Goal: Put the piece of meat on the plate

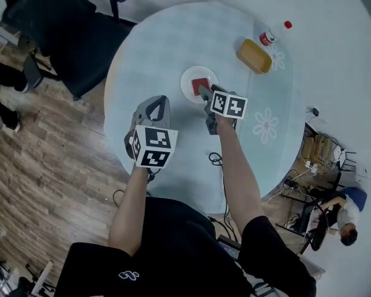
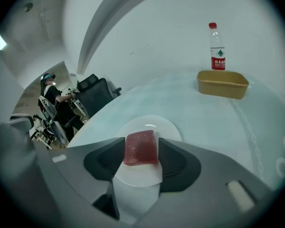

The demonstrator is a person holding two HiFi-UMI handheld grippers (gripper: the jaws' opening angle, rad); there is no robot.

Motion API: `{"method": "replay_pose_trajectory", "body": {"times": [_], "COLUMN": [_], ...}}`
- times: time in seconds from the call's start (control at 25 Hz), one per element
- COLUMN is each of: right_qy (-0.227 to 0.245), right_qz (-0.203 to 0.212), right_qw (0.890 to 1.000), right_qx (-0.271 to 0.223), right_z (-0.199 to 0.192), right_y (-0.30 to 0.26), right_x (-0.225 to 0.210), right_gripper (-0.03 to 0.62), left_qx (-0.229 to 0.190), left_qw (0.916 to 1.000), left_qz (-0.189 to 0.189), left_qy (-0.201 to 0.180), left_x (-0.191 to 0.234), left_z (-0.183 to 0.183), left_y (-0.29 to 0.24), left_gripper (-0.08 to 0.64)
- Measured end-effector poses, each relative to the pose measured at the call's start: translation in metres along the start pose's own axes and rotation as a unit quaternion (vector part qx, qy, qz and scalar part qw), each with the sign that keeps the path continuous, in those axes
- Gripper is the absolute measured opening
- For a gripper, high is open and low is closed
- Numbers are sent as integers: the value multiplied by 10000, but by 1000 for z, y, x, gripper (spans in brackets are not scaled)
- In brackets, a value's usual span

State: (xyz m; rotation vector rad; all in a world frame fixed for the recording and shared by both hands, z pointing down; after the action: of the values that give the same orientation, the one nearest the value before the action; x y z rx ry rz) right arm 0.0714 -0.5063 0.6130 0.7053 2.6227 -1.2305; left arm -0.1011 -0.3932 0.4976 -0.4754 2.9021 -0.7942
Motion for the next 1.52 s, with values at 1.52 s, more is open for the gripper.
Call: {"method": "replay_pose_trajectory", "body": {"times": [1.52], "right_qy": [1708], "right_qz": [-197], "right_qw": [9191], "right_qx": [-3545], "right_z": [-7], "right_y": [339], "right_x": [97], "right_gripper": [11], "left_qx": [-1871], "left_qw": [9817], "left_qz": [-354], "left_qy": [-93], "left_x": [-137], "left_z": [83], "left_y": [154], "left_gripper": [3]}}
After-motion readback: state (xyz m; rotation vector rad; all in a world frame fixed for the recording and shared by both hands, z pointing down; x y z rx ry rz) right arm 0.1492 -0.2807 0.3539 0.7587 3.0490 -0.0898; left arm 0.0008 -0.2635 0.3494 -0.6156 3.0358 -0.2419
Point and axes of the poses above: the fingertips, and each gripper's own axes: y backward along the fingers, x to its left, z out of its top, the point moved 4 cm from there along y, backward along the fingers, and after that the axes turned 1 degree about -x, right-handed, at the moved point
